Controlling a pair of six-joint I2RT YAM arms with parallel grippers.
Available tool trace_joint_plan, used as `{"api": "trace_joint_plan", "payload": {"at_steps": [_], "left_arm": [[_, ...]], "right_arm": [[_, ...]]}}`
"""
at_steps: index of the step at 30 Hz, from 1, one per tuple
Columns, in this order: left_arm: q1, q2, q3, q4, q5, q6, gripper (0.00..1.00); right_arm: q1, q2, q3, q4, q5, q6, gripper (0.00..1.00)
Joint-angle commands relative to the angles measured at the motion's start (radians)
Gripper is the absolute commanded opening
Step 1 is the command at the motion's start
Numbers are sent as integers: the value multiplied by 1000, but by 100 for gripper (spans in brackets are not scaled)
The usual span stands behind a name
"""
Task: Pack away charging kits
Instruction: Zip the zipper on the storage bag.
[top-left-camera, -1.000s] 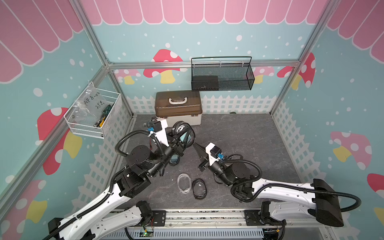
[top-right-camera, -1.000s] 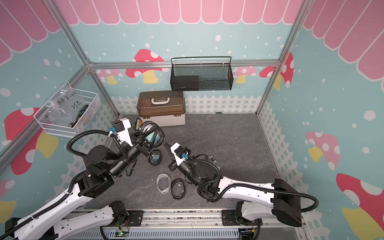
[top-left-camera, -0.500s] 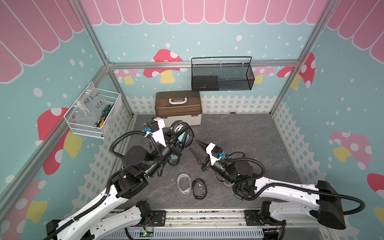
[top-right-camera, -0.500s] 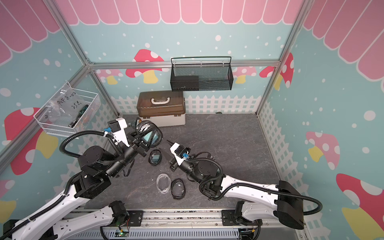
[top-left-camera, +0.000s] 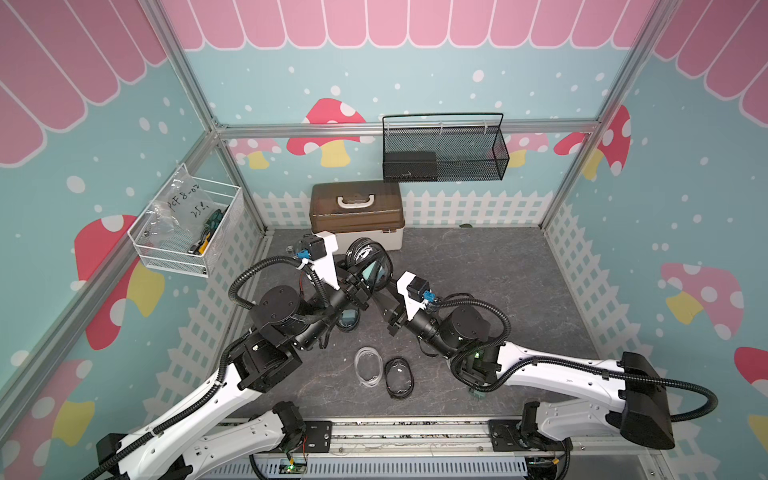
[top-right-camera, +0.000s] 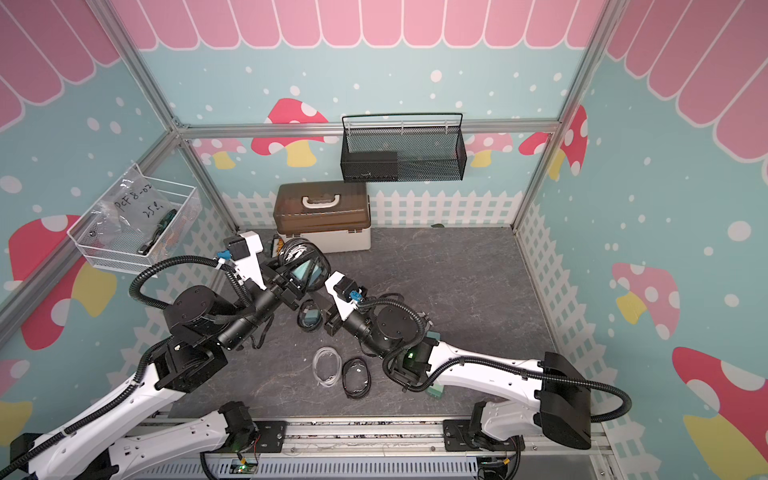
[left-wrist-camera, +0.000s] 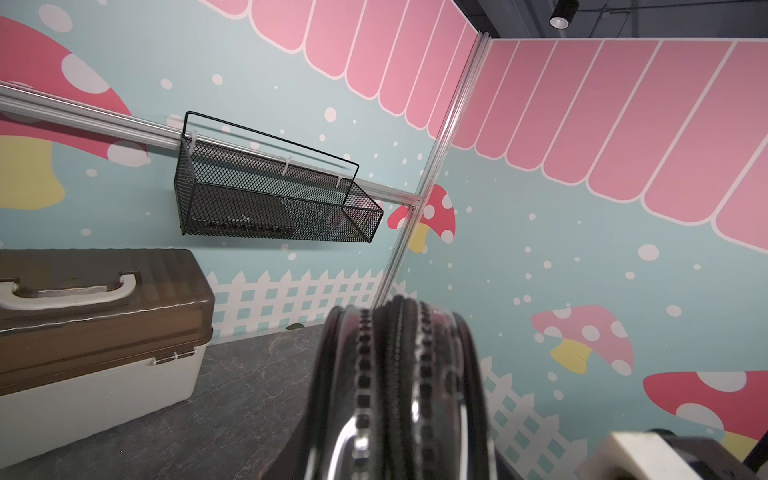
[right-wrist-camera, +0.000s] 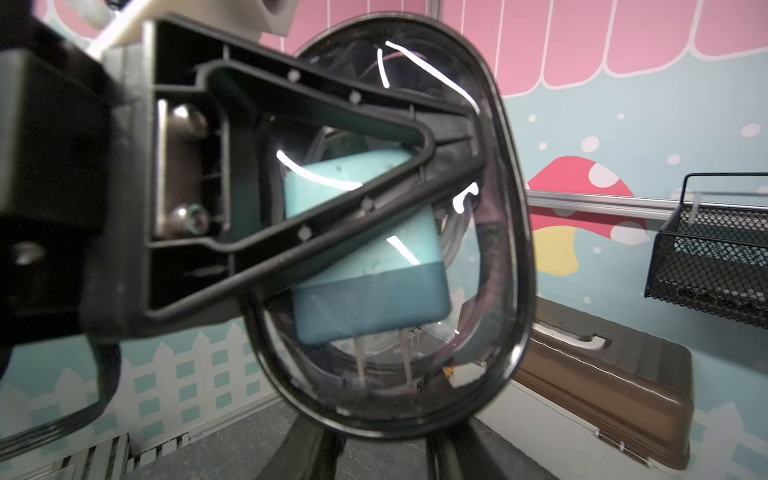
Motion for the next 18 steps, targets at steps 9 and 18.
{"api": "trace_joint_plan", "payload": {"at_steps": [9,18], "left_arm": [[1,-12,5,23,-29,23,0],[1,-30,-2,20,-48,29,0]], "right_arm": [[6,4,21,-3,65,32,0],[5,4,8,-6,136,29,0]]}}
